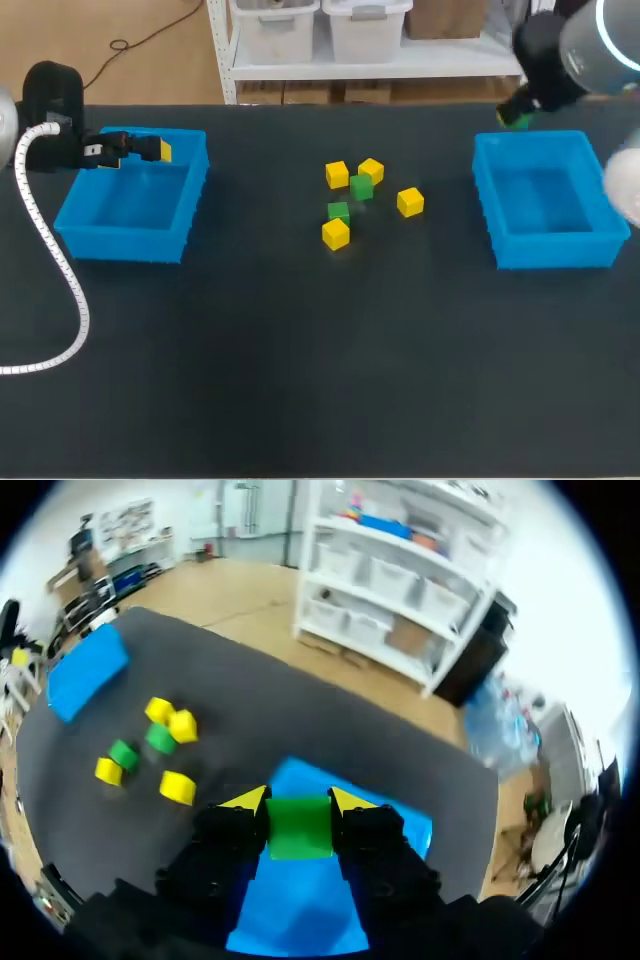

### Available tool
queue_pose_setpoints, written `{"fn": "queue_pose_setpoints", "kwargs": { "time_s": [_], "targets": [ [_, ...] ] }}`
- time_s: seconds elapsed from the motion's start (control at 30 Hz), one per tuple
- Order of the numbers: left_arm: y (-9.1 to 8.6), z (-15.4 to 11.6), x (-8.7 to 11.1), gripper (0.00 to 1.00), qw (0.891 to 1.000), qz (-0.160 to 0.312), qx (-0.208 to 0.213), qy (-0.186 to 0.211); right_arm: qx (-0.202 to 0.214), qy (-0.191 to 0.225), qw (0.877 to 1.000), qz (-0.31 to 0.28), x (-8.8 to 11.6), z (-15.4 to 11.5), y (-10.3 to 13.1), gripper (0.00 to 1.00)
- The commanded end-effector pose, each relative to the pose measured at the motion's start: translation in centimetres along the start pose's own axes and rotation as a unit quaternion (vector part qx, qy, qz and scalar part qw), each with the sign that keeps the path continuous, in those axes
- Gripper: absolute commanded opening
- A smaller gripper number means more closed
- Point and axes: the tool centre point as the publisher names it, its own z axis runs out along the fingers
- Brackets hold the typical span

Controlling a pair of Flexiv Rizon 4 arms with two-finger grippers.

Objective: Put the green cubes in the right bin and the yellow cubes in the left bin.

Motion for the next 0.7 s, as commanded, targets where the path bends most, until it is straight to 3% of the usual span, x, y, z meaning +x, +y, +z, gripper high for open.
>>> {"fn": "queue_pose_setpoints", "kwargs": {
  "time_s": [0.03,0.2,0.23,0.27,0.3,0.57,0.7],
  "targets": [
    [0.2,0.0,0.1,1.0,1.0,0.001,0.005,-0.003,0.103,0.003,0.991,0.09,4.0,0.0,-1.5,0.0],
    [0.2,0.0,0.1,1.0,1.0,0.001,0.005,-0.003,0.11,0.02,0.99,0.082,5.6,-0.4,-2.0,0.0],
    [0.2,0.0,0.1,1.0,1.0,0.001,0.005,-0.003,0.11,0.019,0.991,0.08,5.6,-0.5,-2.0,0.18],
    [0.2,0.0,0.1,1.0,1.0,0.001,0.005,-0.003,0.111,0.017,0.991,0.075,5.5,-0.7,-1.8,0.47],
    [0.2,0.0,0.1,1.0,1.0,0.001,0.005,-0.003,0.11,0.013,0.991,0.074,5.2,-0.8,-1.7,1.0],
    [0.2,0.0,0.1,1.0,1.0,0.001,0.005,-0.003,0.089,-0.028,0.994,0.049,1.3,-2.8,0.3,1.0],
    [0.2,0.0,0.1,1.0,1.0,0.001,0.005,-0.003,0.065,-0.052,0.996,0.008,-1.9,-3.3,3.8,1.0]
  ]
}}
